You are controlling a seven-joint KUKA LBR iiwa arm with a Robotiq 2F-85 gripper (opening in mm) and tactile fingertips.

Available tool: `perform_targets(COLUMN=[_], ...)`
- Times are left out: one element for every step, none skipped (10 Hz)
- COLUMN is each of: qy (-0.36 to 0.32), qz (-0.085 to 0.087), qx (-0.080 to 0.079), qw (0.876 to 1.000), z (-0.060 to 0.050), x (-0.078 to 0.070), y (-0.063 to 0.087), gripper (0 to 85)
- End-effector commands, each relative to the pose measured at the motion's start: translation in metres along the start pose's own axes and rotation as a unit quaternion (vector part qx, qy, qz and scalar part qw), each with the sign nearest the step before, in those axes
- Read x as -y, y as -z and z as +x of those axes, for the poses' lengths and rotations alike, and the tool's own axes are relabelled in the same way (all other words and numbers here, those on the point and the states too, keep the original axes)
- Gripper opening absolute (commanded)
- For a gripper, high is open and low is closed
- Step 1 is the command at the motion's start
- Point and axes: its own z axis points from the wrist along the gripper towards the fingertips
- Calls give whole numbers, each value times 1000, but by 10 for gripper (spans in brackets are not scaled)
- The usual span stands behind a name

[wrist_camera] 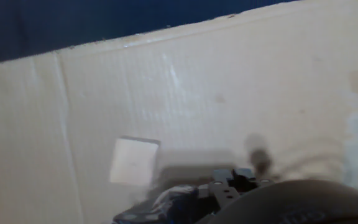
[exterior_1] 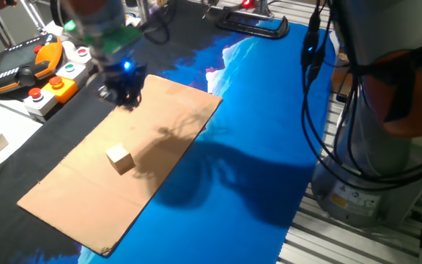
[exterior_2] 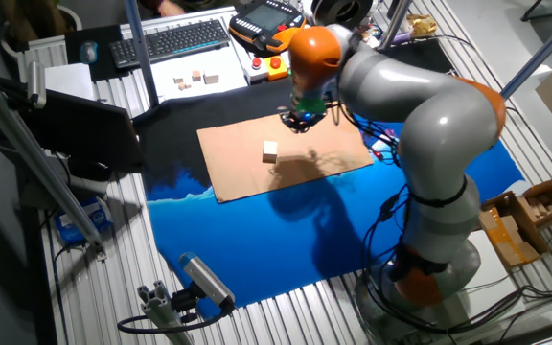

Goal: Grab the block and place it at the designated location

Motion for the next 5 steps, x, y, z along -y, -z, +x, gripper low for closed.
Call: perform_targets(qy=[3, 7, 11, 11, 14], qz=[-5, -8, -13, -16, -17], qx=[-1, -3, -7, -10, -13], qw=[1000, 1000, 1000, 1000, 1000], z=[1, 2, 1, 0, -3], x=[7, 15, 23, 29, 34], y=[3, 6, 11, 17, 23], gripper=[7, 7, 7, 7, 7])
